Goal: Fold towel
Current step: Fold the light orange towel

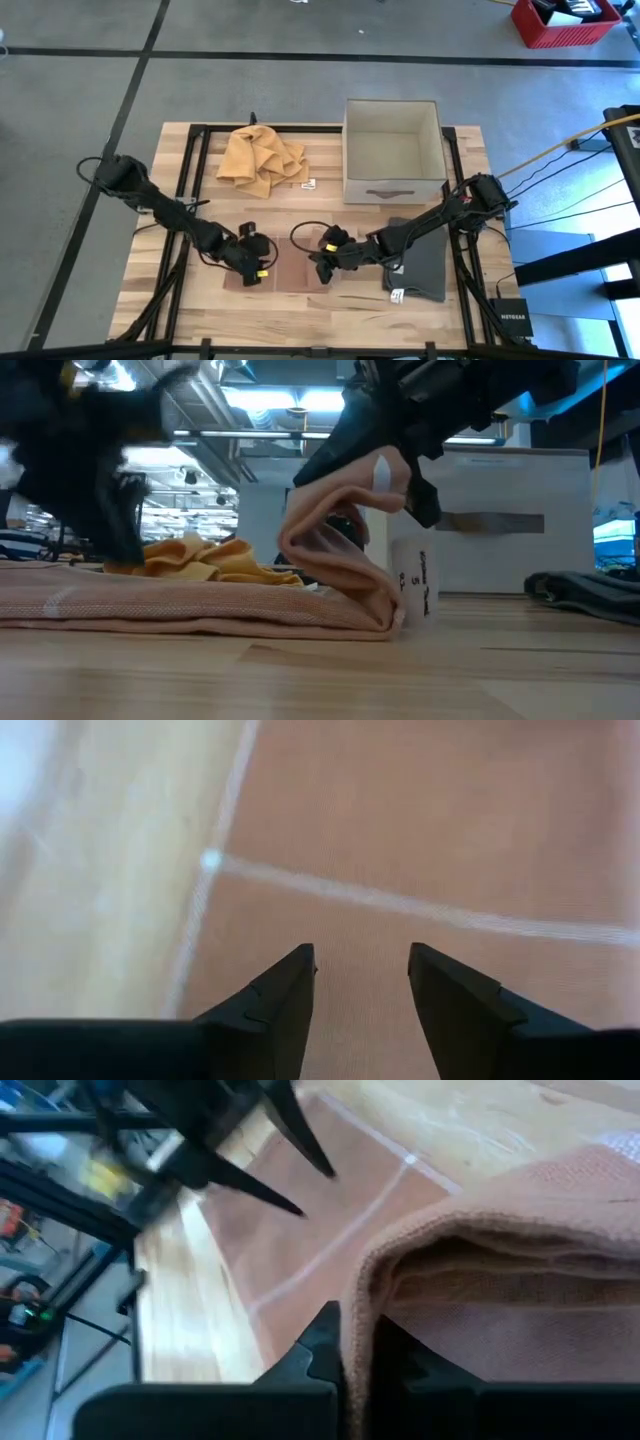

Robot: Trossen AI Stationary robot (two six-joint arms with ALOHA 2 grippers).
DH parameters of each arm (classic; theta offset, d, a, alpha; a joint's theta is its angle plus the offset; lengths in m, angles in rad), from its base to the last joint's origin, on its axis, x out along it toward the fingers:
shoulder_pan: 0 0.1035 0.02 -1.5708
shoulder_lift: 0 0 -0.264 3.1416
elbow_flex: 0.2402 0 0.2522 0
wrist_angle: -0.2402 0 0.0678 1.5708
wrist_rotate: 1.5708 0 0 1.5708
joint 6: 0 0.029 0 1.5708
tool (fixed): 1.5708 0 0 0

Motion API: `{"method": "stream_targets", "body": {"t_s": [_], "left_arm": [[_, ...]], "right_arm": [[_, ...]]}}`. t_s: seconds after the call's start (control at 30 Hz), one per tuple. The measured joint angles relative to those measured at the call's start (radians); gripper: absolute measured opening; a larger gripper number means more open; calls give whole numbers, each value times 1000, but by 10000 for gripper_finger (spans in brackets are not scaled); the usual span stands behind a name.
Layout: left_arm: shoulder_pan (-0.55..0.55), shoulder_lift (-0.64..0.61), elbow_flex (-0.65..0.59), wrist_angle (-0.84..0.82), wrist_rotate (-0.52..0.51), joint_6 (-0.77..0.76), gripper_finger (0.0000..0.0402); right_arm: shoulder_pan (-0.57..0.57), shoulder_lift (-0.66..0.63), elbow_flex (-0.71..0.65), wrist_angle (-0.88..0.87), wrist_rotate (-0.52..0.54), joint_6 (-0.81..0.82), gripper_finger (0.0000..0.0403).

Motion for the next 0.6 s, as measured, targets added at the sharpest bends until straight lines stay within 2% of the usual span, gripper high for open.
{"method": "stream_targets", "body": {"t_s": [0.13, 0.27, 0.43, 0.6], "left_arm": [[1, 77, -67, 200, -10, 4, 156], [21, 150, -60, 338, -18, 57, 156], [34, 182, -31, 359, 0, 117, 156], [32, 177, -31, 352, 3, 120, 156]], "right_arm": [[-8, 7, 5, 51, 0, 1, 21], [-30, 46, 63, 53, -35, -22, 21], [-57, 108, 140, 19, -70, -59, 21], [-59, 127, 163, 8, -93, -63, 21]]}}
